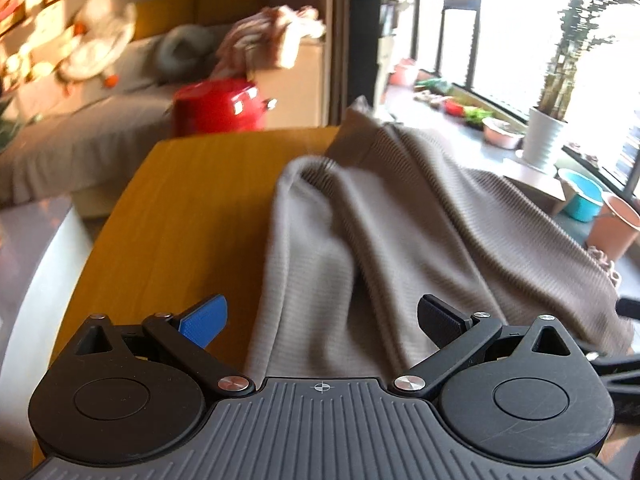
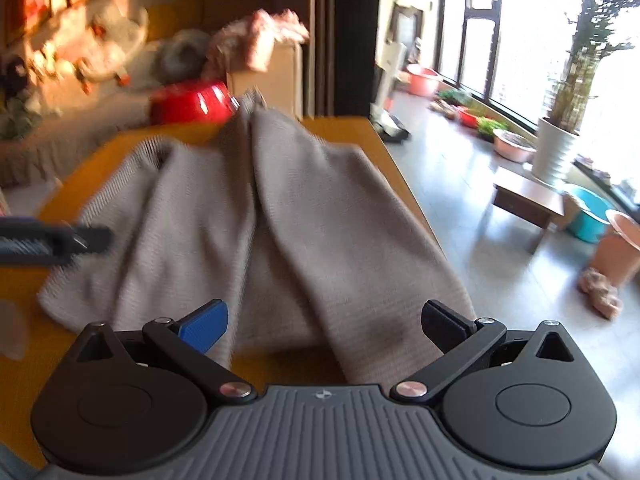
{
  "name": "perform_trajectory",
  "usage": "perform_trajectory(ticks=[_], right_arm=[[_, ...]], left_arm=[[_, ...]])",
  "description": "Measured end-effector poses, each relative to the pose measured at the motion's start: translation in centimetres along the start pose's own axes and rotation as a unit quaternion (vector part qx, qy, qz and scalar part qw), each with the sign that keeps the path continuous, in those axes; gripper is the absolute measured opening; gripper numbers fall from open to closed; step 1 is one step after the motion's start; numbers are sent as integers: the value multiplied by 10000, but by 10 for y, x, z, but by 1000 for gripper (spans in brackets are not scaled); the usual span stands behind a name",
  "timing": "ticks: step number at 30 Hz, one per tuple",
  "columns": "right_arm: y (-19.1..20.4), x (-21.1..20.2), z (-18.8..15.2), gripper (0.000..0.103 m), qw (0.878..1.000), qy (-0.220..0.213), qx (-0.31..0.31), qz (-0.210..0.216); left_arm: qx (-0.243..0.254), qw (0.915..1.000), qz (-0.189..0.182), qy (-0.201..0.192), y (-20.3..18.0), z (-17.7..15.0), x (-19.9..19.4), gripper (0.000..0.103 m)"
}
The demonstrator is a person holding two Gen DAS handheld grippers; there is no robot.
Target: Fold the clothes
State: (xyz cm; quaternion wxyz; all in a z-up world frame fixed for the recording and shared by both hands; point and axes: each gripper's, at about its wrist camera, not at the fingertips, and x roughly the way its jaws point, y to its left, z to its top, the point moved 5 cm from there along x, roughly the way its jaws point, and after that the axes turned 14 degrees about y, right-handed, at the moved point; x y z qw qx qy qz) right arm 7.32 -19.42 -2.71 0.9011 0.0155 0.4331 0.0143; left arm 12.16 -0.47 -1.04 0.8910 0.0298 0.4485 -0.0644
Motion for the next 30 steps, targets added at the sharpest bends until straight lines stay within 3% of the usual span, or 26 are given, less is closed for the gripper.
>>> perform_trajectory(ticks=[3,8,11,13,15,17,22,30], right_arm=[[-6,17,37,103,9984,-303,100,471],[-16,77,97,103,9946,-385,373,889],[-22,113,116,103,9930,-285,550,1008],[-27,135,116,103,9904,-10,794,1132],[-27,138,116,103,9906,-2,772,1132],[-24,137,114,103,9916,-1,700,1089],[-25,130,106,103,9898,-10,796,1179],[-5,99,69,103,9879,-31,818,1314]], left_arm=[[55,9999,-80,-98,-2,25,22,103],[-77,9987,-378,-343,-4,63,62,103],[-95,9979,-437,-468,-2,75,86,103],[-24,9985,-404,-368,1,73,100,103],[3,9990,-403,-188,5,70,114,103],[-262,9974,-674,-48,14,69,117,103],[-327,9969,-710,-94,21,61,114,103],[-197,9965,-810,-77,39,20,83,103]])
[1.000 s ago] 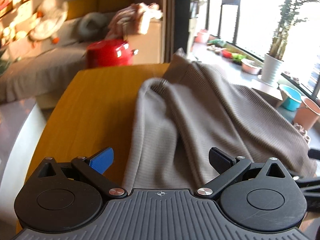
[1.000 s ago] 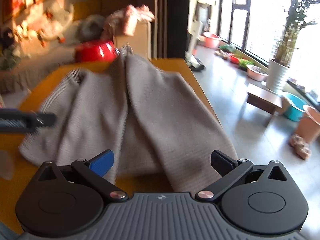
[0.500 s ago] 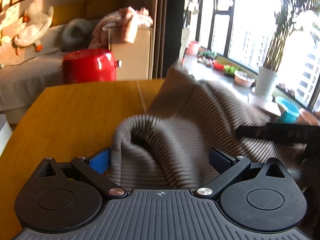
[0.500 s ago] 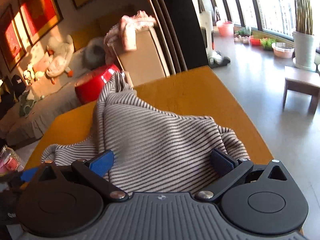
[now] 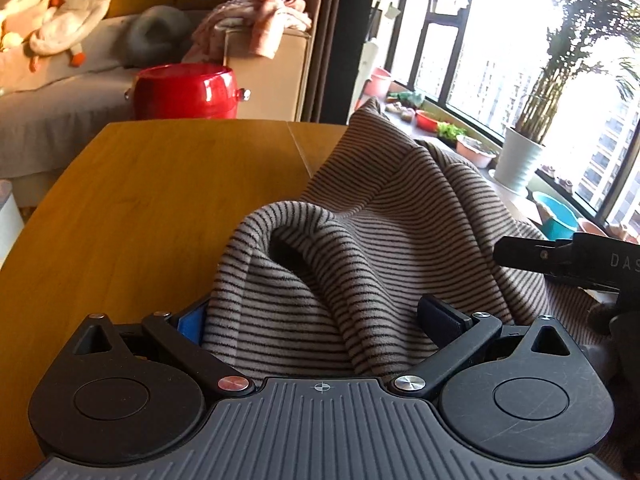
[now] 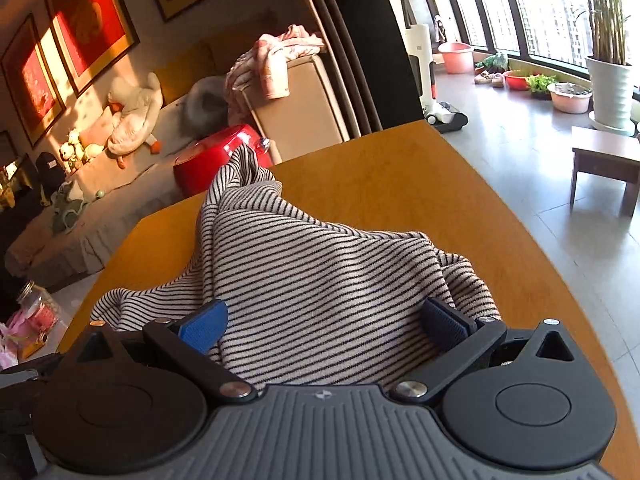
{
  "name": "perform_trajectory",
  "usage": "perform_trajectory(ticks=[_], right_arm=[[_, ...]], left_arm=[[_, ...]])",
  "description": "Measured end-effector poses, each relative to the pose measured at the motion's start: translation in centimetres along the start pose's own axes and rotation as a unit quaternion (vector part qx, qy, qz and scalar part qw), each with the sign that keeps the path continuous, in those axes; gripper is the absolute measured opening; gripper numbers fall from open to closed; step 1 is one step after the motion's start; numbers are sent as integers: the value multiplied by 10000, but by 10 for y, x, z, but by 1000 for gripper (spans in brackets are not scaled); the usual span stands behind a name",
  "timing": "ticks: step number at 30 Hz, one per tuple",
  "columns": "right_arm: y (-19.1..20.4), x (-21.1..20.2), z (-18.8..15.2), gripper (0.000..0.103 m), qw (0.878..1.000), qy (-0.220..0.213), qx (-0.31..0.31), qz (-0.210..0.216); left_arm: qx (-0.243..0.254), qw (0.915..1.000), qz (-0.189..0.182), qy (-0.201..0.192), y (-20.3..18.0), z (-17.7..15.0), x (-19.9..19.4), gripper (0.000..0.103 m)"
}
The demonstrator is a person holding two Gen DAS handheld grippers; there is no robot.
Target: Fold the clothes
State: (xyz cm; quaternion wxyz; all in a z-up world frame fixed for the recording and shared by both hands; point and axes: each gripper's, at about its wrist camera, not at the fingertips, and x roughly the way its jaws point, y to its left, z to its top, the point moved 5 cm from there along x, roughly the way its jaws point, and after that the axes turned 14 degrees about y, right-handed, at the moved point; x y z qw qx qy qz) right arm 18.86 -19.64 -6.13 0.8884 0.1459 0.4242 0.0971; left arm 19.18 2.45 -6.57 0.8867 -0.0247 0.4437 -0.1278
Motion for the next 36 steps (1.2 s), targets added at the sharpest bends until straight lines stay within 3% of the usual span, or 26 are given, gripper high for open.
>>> perform_trajectory(ticks=[5,10,15,19,32,36], right_arm=[[13,1,-2,103,9998,105,-78,-134],[18,6,1,103,9991,200,-259,-280],[11,6,4,103,9998,116,-127,28],[9,6,5,103,9998,160,-135,44],[10,4,3,103,9996,151,-221,32],[9,3,3,103,9997,128,-199,72]], left_arm=[[38,9999,-90,86,7,-5,-7,103],[556,9979,148,304,-4,2,2,103],[283,9992,211,193,-8,2,5,103],[111,9996,221,152,-4,1,2,103],[288,9985,272,374,0,7,2,103],[-254,9982,515,151,34,23,-7,90]])
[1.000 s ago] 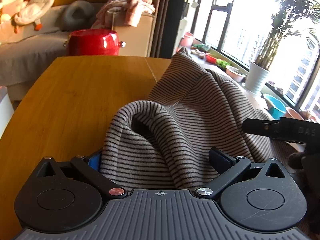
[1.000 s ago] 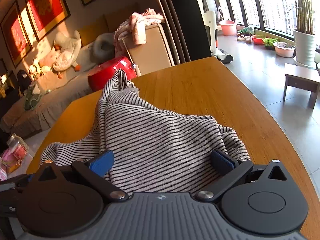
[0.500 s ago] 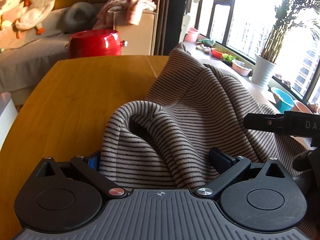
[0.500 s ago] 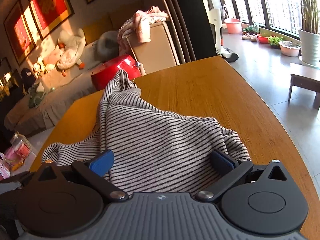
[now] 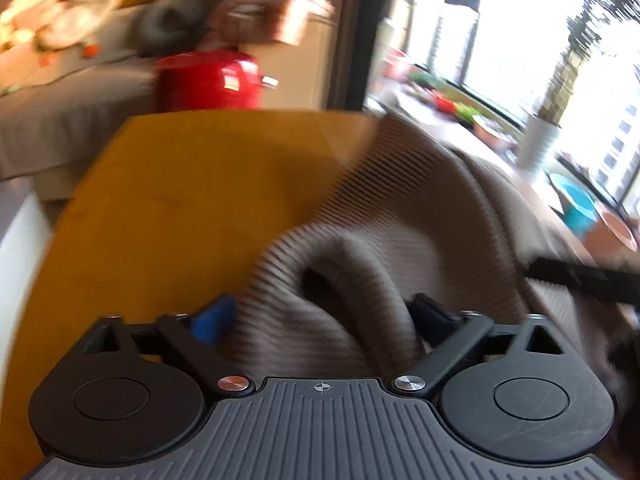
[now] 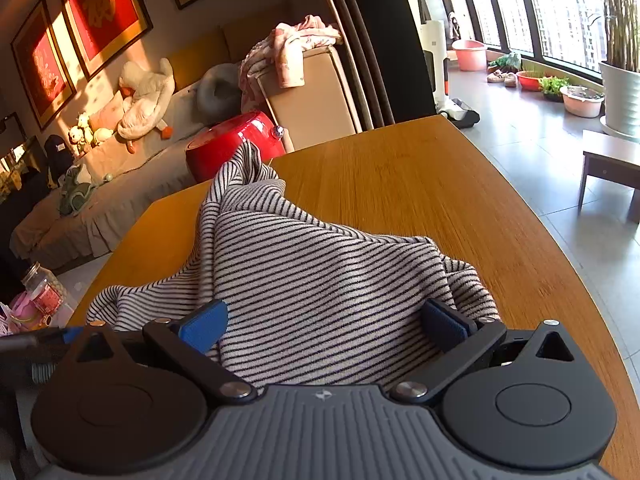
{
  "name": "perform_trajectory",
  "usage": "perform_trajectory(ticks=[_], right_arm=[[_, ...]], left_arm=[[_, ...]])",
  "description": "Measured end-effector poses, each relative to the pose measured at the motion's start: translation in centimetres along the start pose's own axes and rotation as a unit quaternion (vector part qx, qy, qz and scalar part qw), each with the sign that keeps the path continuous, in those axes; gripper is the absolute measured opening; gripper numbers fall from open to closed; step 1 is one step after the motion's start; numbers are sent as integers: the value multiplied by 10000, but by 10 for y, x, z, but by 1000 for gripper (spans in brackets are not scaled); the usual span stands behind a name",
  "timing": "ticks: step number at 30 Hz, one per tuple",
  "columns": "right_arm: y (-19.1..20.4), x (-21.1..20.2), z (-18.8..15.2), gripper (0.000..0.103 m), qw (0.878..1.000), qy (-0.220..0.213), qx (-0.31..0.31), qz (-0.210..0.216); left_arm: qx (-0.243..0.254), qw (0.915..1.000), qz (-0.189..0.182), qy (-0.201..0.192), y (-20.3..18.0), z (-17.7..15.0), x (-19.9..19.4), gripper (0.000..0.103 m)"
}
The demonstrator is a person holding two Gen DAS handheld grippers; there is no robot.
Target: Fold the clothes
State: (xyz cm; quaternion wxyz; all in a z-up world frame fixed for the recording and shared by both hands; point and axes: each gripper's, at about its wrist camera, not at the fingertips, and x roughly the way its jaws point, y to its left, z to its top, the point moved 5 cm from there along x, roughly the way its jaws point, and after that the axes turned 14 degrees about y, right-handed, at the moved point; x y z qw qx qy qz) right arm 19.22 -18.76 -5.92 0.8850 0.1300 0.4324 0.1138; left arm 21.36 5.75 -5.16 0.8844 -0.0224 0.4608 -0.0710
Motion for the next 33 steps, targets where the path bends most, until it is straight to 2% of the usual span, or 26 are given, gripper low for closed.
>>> perform_trajectory(ticks=[2,4,5,7,8,10,13,15,17,18,19,20,21,24,28,29,30,33], right_arm=[[0,0,0,103,10000,-3,2,5],[0,1,0,103,10000,0,-2,-4],[0,1,0,103,10000,1,-8,-13],[1,1,0,103,10000,0,-17,-30],[2,0,0,103,10000,-4,-21,-43],[3,-1,1,103,10000,-9,-48,-85],[13,-9,8,103,9993,-115,-306,-194],[25,-22,18,101,9962,-368,-724,-304],[38,-34,29,87,9901,-569,-1178,-502],[42,-38,33,74,9879,-608,-1318,-550],[45,-40,37,67,9870,-598,-1394,-529],[47,-41,38,54,9876,-544,-1402,-450],[49,-41,39,48,9883,-491,-1398,-375],[52,-37,37,44,9896,-419,-1352,-266],[60,-30,31,44,9921,-46,-1210,336],[66,-29,28,45,9907,72,-1274,481],[71,-27,25,51,9892,190,-1351,534],[78,-14,11,61,9869,530,-1468,406]], left_arm=[[-221,9986,424,-209,21,11,-8,90],[-441,9933,974,-445,45,23,-18,85],[-549,9905,1149,-519,56,29,-22,86],[-761,9880,1227,-548,76,38,-30,87],[-850,9876,1201,-541,84,43,-33,89],[-891,9907,910,-486,86,48,-39,92],[-563,9969,419,-363,66,49,-42,95],[-303,9992,136,-206,45,45,-38,95],[-133,9999,-77,-41,25,40,-29,96],[-71,9998,-162,29,17,38,-24,96],[-24,9997,-219,75,10,36,-20,96],[5,9996,-245,109,5,35,-16,96],[21,9996,-252,139,2,33,-14,96],[76,9994,-250,205,-5,27,-12,96],[91,9995,-203,225,1,18,-18,96],[58,9995,-195,228,4,15,-20,96],[23,9995,-185,239,8,13,-22,96],[-90,9993,-227,280,17,12,-25,97]])
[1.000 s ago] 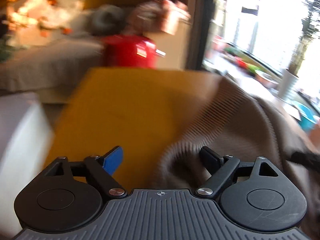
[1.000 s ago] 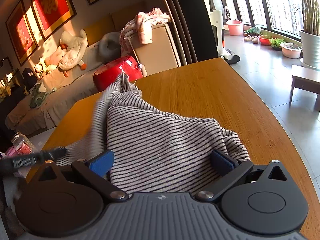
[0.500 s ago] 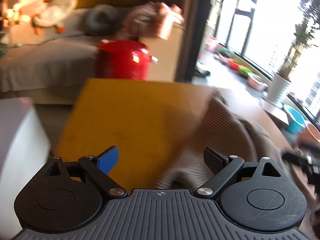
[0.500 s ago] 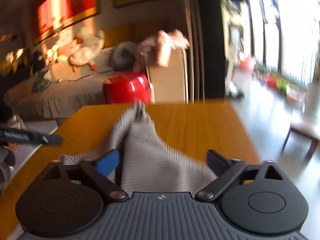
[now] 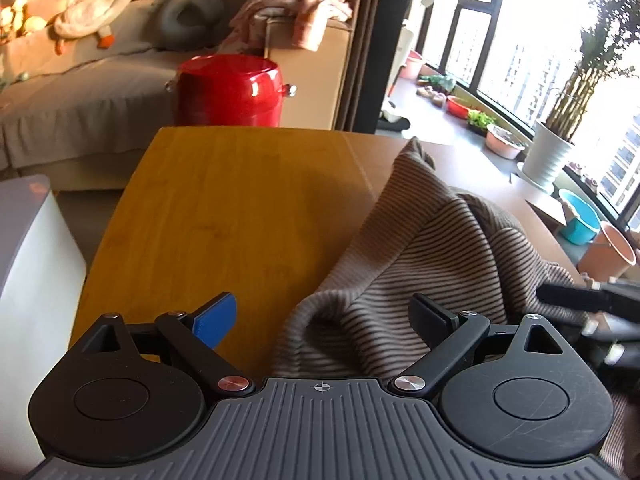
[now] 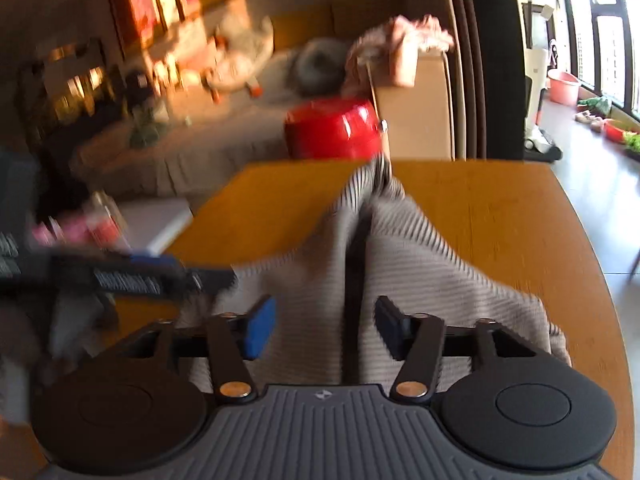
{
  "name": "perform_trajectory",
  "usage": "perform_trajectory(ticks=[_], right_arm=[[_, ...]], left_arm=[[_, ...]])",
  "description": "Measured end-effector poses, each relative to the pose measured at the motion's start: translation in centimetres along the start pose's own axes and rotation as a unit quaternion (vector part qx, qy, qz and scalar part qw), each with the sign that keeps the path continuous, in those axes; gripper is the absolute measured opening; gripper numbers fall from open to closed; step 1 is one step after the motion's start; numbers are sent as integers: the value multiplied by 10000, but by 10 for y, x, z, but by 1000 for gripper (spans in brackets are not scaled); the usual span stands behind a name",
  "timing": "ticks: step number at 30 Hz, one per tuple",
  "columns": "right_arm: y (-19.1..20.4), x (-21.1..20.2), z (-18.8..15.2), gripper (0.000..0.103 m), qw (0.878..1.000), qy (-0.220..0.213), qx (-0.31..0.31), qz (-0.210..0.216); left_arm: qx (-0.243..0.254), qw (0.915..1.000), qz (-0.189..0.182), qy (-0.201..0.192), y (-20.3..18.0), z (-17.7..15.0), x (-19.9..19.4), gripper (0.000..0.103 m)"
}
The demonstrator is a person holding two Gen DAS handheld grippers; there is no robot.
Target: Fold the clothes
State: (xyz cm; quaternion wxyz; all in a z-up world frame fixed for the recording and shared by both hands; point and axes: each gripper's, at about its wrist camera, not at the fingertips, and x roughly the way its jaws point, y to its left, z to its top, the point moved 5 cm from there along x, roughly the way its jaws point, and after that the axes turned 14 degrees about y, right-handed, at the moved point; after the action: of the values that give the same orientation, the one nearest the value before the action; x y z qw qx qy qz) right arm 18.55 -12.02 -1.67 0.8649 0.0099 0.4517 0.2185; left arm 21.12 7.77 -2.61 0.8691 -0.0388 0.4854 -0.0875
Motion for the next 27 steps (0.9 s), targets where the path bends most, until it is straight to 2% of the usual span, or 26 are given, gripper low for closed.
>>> perform_trajectory(ticks=[2,3,4,5,8,12,16,19,20,22,24,26,27], right_arm=[[2,11,-9,62,9997,229,34,-73],[4,16,-12,51,9995,313,74,-51],[7,21,-11,35,9993,354,86,68],[11,23,-7,9,9991,352,75,206],[18,15,27,6,9980,-11,154,609],[27,14,94,5,9933,-269,143,1112],[44,28,139,5,9906,-397,-89,1308],[47,24,163,7,9900,-638,-285,1228],[44,19,167,12,9908,-767,-340,1058],[38,5,164,22,9918,-1042,-606,432],[26,-4,150,51,9878,-1137,-1010,-349],[17,-2,126,61,9835,-905,-1325,-832],[14,4,113,61,9814,-690,-1492,-993]], left_arm=[[18,9999,-139,-19,1,0,-4,98],[40,9997,-218,-33,0,0,-6,98],[63,9995,-291,-52,0,1,-8,99],[79,9993,-351,-79,-1,3,-9,99],[22,9988,-450,-210,3,9,-16,100],[-107,9982,-465,-359,19,11,-27,102],[-94,9980,-492,-377,25,16,-27,103],[-31,9980,-523,-366,22,23,-22,103],[3,9979,-538,-373,20,26,-19,103],[86,9979,-504,-400,17,32,-12,103],[188,9980,-464,-376,13,39,0,103],[299,9981,-428,-339,8,47,13,103],[368,9980,-389,-348,5,51,19,103]])
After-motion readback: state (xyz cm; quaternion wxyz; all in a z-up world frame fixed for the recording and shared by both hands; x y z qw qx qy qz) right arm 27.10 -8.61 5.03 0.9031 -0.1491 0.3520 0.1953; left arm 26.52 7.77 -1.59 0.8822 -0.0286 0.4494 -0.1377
